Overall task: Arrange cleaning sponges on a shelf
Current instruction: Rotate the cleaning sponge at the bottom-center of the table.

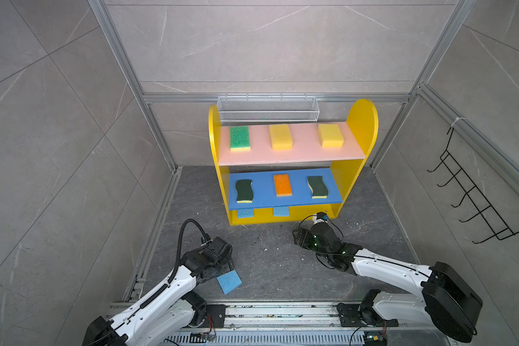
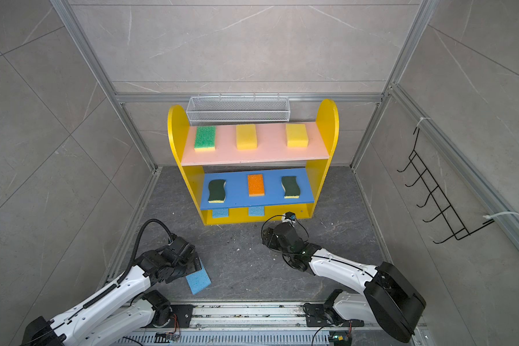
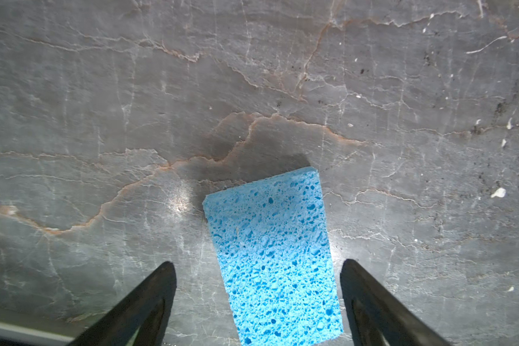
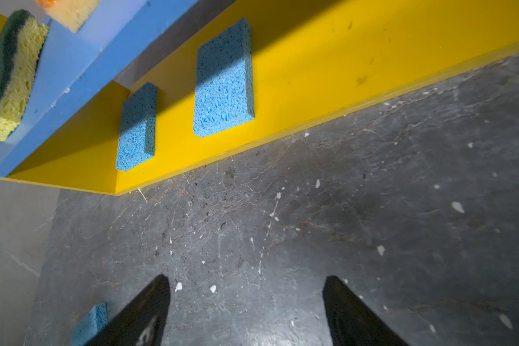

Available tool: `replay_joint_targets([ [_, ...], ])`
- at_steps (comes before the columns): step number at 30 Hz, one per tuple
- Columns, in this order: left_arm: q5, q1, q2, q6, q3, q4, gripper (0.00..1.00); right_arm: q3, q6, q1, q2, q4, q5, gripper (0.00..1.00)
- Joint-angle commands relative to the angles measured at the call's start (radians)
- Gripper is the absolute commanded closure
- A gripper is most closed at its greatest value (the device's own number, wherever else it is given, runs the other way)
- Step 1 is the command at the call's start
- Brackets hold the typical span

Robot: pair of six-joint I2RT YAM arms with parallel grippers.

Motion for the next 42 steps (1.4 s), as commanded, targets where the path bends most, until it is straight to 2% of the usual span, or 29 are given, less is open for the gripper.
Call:
replay_joint_targets([
  [1,0.023,0.001,-0.022,-0.036,0.000,-0.019,0.11,0.040,-0.032,0.005,-0.022,-0.084,0.032,0.12],
  [7,0.056,-0.010,-0.009,-0.053,-0.034,0.021,0.10,0.074,-0.056,0.005,-0.045,-0.156,0.062,0.01],
  [32,0.079,-0.132,0.103,-0.133,-0.086,0.130,0.09,0.119,-0.089,0.004,-0.115,-0.305,0.117,0.01],
  [42,0.059,-0.171,0.145,-0.155,-0.090,0.161,0.09,0.175,-0.098,0.003,-0.045,-0.320,0.120,0.01],
])
